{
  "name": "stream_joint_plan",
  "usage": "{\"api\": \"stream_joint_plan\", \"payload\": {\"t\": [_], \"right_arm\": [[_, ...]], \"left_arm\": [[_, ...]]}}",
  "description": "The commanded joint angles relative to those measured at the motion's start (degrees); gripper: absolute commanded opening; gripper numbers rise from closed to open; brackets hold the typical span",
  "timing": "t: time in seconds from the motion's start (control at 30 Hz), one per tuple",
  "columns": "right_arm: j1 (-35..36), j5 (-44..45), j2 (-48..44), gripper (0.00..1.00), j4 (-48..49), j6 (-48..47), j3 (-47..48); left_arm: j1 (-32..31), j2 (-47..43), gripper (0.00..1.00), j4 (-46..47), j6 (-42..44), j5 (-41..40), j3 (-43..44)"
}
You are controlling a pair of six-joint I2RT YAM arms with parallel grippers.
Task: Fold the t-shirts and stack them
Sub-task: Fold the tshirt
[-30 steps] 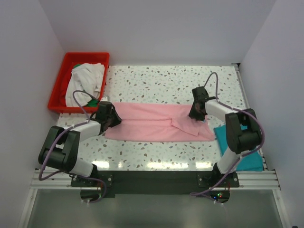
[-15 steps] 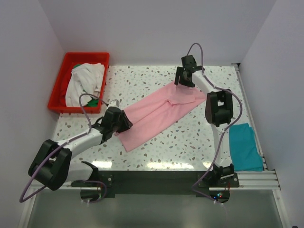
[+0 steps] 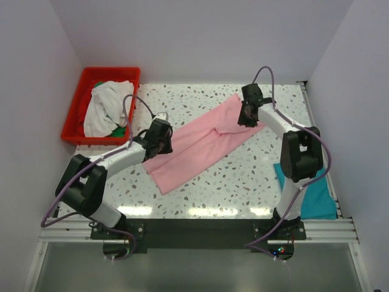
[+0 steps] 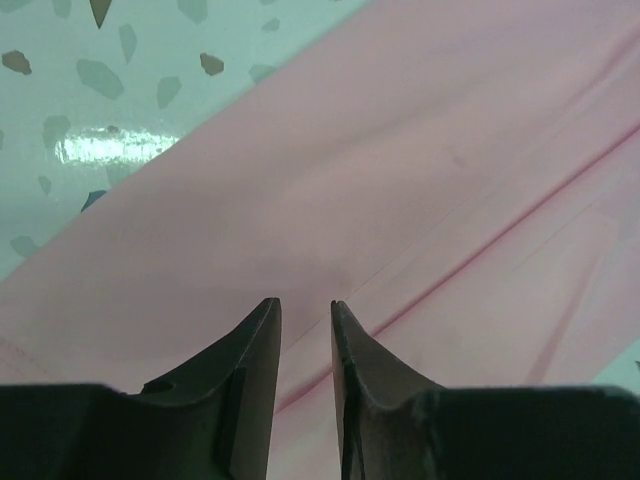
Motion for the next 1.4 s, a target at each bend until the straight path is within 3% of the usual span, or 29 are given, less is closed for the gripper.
{"api": "stream_joint_plan", "payload": {"t": [0.0, 0.2, 0.57, 0.77, 0.9, 1.03, 1.13, 1.23, 1.33, 1.37], "right_arm": [[0.2, 0.0, 2.9, 0.28, 2.4, 3.2, -1.0], [-0.2, -0.2, 9.4, 0.23, 2.0, 3.4, 3.0], [-2.5, 2.0, 21.4, 0.24, -2.4, -1.3, 17.8], [-2.6, 2.9, 27.8, 0.32, -3.0, -7.5, 30.2], [-2.6, 0.2, 28.5, 0.49, -3.1, -10.1, 35.2], [-2.6, 2.0, 26.2, 0.62, -7.6, -10.8, 39.4], [-2.6, 4.0, 20.4, 0.70, -9.1, -8.8, 36.4], [-2.4, 2.5, 12.8, 0.71, -11.2, -3.8, 31.5], [-0.6, -4.5, 0.4, 0.67, -6.8, 1.8, 14.6], [3.0, -4.0, -4.0, 0.67, -4.7, 2.8, 3.3]], "left_arm": [[-1.4, 4.2, 0.31, -4.8, 5.6, -4.3, 3.3], [-3.0, 7.9, 0.27, -5.5, 5.0, -8.7, 1.3], [-11.4, 8.3, 0.23, -3.0, -4.1, -4.7, -4.3], [-23.2, 5.1, 0.24, -0.4, -15.8, -2.9, -6.8], [-31.5, 6.6, 0.29, 0.0, -19.8, -3.3, -2.7], [-31.7, 4.1, 0.40, -0.9, -18.0, -4.7, 1.4], [-31.2, 1.0, 0.47, -2.6, -14.7, -6.4, 3.6], [-28.9, -2.1, 0.51, -3.4, -13.0, -6.2, 2.3], [-24.6, -8.0, 0.52, -2.2, -12.6, -0.5, -2.6], [-22.7, -9.2, 0.52, -1.8, -12.5, 1.1, -3.9]]}}
